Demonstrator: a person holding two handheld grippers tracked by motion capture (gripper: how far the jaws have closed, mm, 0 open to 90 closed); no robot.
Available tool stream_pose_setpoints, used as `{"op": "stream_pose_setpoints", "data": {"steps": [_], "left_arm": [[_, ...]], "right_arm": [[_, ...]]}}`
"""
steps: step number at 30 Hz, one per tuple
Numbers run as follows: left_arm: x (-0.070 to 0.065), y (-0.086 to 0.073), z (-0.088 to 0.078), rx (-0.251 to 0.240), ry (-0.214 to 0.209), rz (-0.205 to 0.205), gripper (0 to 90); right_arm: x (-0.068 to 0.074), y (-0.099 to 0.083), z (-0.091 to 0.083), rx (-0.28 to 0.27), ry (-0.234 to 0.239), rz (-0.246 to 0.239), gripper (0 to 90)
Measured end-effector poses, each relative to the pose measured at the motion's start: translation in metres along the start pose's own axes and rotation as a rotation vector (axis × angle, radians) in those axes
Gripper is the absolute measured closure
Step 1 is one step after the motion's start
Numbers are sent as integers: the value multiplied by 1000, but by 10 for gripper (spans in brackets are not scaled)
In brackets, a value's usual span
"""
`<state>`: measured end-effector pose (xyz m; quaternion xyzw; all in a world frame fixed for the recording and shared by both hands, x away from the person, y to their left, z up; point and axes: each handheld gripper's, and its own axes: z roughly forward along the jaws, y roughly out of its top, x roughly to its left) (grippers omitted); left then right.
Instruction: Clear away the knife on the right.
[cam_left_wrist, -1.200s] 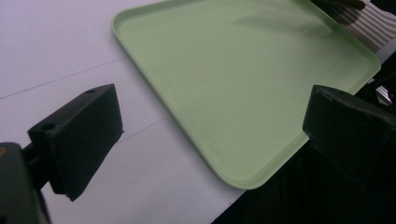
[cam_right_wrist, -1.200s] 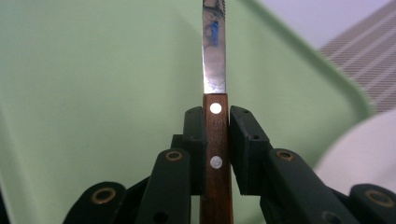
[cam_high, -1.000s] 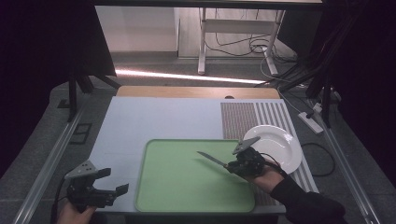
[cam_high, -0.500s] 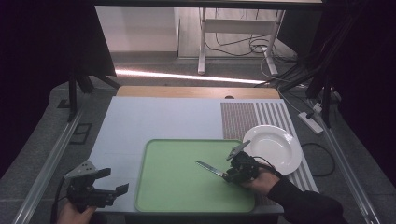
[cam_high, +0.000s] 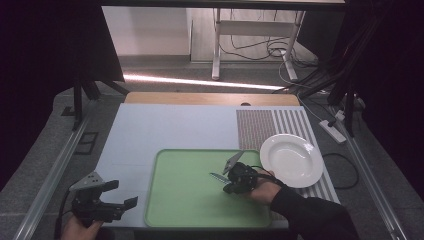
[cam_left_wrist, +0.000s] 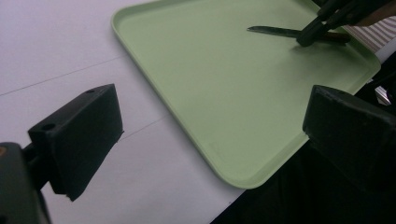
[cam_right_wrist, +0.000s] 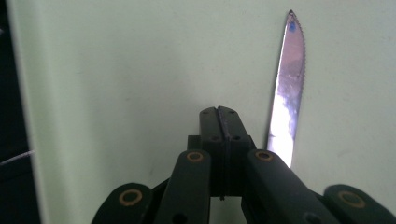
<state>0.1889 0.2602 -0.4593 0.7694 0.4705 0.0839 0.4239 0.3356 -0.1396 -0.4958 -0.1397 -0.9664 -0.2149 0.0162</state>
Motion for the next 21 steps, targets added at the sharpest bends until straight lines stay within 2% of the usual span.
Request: {"op": "stream_pose_setpoints", "data": {"steps": [2, 4, 6, 10, 18, 21], "left_arm": [[0, 0, 0, -2, -1, -2, 44], [0, -1, -1, -3, -1, -1, 43], [0, 0, -1, -4, -1, 2, 44], [0, 0, 0, -4, -1, 3, 44], [-1, 0, -1, -5, 0, 7, 44], [-1, 0, -1, -6, 0, 7, 44]], "right_arm": [[-2, 1, 4, 25, -33, 2, 898], [-7, -1, 3, 10, -31, 23, 898], [-11, -5, 1, 10, -47, 31, 898], [-19, -16, -6, 13, -38, 76, 898], [-24, -30, -15, 23, -73, 112, 898], [-27, -38, -20, 29, -63, 137, 898]]}}
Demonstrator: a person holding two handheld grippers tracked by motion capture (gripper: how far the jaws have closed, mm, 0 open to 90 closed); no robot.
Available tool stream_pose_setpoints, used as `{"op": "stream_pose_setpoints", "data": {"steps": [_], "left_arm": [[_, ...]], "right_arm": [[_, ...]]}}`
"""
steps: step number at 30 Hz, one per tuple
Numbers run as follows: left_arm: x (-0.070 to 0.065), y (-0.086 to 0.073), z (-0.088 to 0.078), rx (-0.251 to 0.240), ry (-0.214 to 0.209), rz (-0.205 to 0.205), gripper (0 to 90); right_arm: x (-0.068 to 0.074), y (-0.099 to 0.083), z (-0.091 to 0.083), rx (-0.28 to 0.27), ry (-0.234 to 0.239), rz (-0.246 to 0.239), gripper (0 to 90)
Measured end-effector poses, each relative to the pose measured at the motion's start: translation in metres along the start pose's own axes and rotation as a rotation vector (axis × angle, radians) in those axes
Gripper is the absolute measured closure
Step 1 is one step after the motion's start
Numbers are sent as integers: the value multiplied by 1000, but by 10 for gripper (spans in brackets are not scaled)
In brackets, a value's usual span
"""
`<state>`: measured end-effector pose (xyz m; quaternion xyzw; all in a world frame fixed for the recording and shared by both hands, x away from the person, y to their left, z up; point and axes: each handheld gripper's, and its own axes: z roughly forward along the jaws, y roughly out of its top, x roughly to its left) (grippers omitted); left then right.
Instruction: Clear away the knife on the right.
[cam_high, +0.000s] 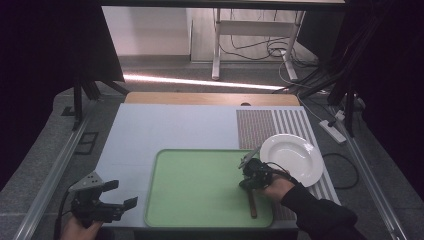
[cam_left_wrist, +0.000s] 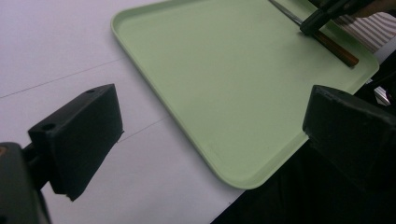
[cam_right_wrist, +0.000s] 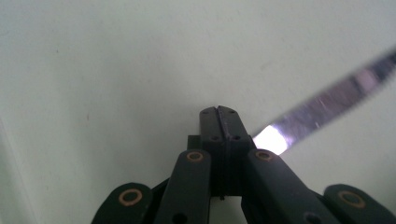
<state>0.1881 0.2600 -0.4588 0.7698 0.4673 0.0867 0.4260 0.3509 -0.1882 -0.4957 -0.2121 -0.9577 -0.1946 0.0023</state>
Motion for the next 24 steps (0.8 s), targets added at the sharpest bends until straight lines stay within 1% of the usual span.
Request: {"op": "stream_pose_setpoints", "data": {"steps": [1, 5, 7, 17, 23, 24], "left_arm": [[0, 0, 0, 0, 0, 1, 44], [0, 0, 0, 0, 0, 1, 44], [0, 0, 0, 0, 1, 2, 44], [0, 0, 0, -2, 1, 2, 44], [-1, 0, 0, -1, 2, 3, 44], [-1, 0, 0, -1, 2, 3, 45]], "right_arm": [[0, 0, 0, 0, 0, 0, 898], [-5, -7, -4, 7, -1, 26, 898], [-10, -12, -7, 11, 1, 52, 898], [-19, -20, -14, 34, -18, 83, 898], [-25, -25, -17, 39, -43, 105, 897], [-25, -26, -17, 35, -39, 110, 896]]}}
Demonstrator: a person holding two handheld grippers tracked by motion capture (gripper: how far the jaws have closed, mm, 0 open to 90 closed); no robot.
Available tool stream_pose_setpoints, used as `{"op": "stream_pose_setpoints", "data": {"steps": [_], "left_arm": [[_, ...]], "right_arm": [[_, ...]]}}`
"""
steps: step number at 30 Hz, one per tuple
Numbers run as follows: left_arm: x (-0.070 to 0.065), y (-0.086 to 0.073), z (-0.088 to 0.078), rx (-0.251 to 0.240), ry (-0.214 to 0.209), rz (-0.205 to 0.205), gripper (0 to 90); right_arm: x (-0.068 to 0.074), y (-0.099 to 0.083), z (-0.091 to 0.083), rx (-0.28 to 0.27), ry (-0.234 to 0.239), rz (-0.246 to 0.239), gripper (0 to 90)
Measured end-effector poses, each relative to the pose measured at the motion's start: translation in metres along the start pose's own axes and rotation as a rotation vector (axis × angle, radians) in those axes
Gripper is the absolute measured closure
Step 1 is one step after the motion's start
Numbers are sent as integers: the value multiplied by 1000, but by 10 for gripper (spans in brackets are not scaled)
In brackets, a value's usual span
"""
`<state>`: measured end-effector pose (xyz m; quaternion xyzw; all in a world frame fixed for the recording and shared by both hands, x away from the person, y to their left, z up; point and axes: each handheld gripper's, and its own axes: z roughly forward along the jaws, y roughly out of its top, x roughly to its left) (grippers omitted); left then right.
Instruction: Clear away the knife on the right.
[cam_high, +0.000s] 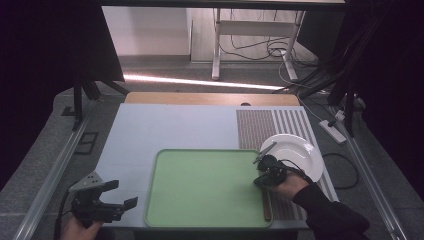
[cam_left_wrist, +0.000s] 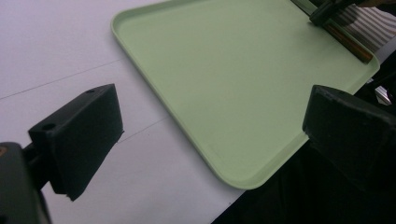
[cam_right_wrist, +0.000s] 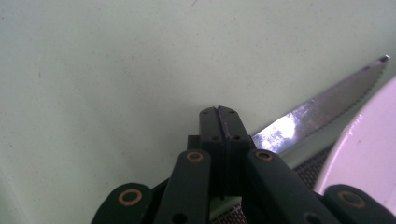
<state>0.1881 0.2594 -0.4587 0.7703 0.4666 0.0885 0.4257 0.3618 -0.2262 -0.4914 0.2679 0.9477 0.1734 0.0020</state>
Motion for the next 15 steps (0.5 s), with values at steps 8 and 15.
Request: {"op": "stream_pose_setpoints", "data": {"steps": [8, 15], "left_arm": [[0, 0, 0, 0, 1, 0, 44], [0, 0, 0, -1, 2, -1, 45]], "right_arm": [[4, 5, -7, -66, 8, 4, 847], [10, 6, -20, -154, 8, 24, 632]]}}
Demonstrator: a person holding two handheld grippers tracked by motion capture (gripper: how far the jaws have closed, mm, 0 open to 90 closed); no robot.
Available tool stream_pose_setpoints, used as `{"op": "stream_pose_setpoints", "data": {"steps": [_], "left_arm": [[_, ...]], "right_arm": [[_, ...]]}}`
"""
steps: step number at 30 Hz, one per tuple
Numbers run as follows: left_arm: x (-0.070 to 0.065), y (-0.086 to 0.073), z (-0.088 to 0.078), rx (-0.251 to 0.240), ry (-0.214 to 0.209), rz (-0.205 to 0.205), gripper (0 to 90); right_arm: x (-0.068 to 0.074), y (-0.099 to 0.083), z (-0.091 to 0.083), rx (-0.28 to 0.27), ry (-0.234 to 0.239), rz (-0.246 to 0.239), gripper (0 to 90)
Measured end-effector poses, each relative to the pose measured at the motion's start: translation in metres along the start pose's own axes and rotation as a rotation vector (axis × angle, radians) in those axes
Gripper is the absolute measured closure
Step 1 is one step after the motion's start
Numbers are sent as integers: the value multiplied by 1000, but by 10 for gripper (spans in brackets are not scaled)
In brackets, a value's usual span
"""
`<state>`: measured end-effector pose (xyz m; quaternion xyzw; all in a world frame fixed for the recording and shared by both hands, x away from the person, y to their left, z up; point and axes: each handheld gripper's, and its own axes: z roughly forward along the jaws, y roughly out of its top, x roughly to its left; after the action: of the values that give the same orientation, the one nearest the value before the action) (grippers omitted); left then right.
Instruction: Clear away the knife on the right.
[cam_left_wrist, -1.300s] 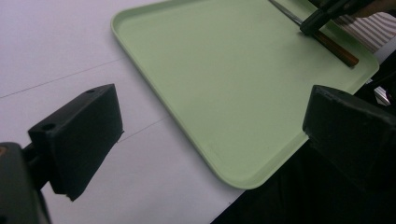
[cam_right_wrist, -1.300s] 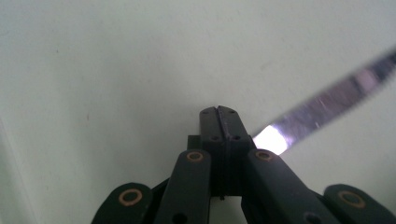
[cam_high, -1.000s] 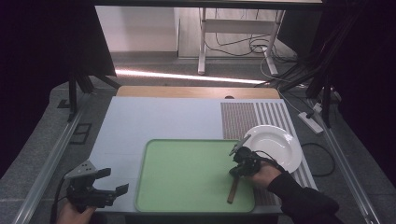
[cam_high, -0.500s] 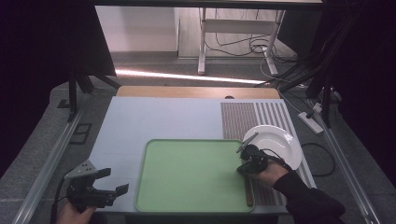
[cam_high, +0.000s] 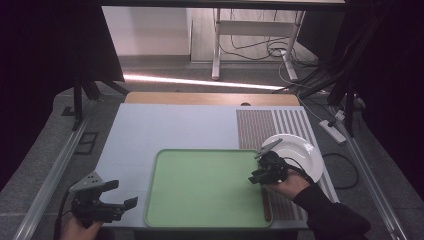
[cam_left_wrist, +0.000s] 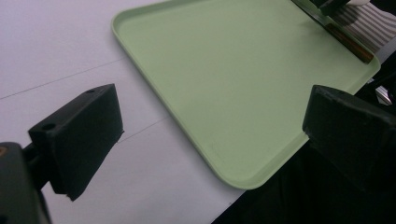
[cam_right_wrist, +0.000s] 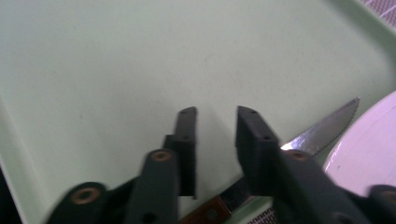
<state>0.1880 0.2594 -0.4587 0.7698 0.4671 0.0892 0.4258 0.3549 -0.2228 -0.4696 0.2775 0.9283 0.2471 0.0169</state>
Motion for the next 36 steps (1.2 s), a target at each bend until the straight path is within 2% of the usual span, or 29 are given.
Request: {"op": "stream_pose_setpoints", "data": {"steps": [8, 14, 18, 22, 26, 36], "left_arm": [[0, 0, 0, -1, -1, 0, 45], [0, 0, 0, -1, -1, 0, 44], [0, 0, 0, -1, -1, 1, 44], [0, 0, 0, -1, -1, 2, 44], [0, 0, 0, 1, 0, 4, 44], [-1, 0, 0, 2, 1, 5, 44]], "right_arm": [[6, -2, -11, -61, -18, 26, 310], [10, -10, -26, -118, -63, 31, 185], [9, -19, -34, -158, -57, 62, 118], [8, -29, -41, -193, -88, 89, 90], [7, -37, -47, -217, -96, 118, 31], [8, -57, -60, -249, -156, 140, 17]]}}
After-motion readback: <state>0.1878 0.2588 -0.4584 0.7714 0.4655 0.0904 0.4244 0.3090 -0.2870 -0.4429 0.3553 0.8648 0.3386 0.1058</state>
